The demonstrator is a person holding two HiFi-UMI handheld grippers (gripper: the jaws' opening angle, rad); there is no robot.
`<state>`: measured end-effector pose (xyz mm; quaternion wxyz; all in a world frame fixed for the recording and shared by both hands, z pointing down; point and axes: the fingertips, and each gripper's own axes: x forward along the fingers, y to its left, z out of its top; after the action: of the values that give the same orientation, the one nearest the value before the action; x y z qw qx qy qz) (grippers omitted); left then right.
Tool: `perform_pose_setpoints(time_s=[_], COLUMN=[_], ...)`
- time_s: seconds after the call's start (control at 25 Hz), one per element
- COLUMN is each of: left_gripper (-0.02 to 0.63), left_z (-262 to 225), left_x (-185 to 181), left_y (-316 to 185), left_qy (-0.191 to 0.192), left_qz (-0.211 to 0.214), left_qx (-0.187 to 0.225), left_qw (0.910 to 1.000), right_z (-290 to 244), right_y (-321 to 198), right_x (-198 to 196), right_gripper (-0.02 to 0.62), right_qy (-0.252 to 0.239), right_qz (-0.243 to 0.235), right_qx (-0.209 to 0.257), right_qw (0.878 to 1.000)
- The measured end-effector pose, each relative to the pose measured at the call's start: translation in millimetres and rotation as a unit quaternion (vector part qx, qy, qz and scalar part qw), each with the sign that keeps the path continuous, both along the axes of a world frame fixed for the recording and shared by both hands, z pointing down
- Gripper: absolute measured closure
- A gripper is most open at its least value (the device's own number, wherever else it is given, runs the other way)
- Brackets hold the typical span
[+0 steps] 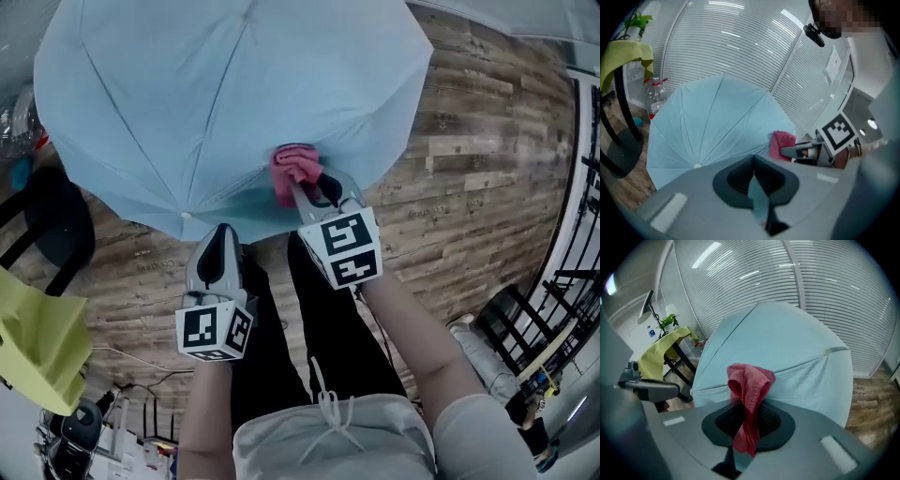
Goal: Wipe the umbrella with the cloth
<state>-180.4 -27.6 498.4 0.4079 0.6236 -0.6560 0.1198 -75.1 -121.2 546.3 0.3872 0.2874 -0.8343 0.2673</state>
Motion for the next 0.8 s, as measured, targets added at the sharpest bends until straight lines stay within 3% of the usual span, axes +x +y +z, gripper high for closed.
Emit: perform_pose_setpoints(time_s=[0.8], left_gripper=[0.598], left_z=[-16], left_x=[81], left_y=[-100], left_qy=[0.001], left_qz=[0.055], left_qx=[0.012], left_qw=[0.9984], right_z=[-14], right_y=[-87], right_x=[109], right_gripper=[0.538], right_qy=[0.018], right_qz=[0.052], right_qx=[0.028], right_qw=[0.998])
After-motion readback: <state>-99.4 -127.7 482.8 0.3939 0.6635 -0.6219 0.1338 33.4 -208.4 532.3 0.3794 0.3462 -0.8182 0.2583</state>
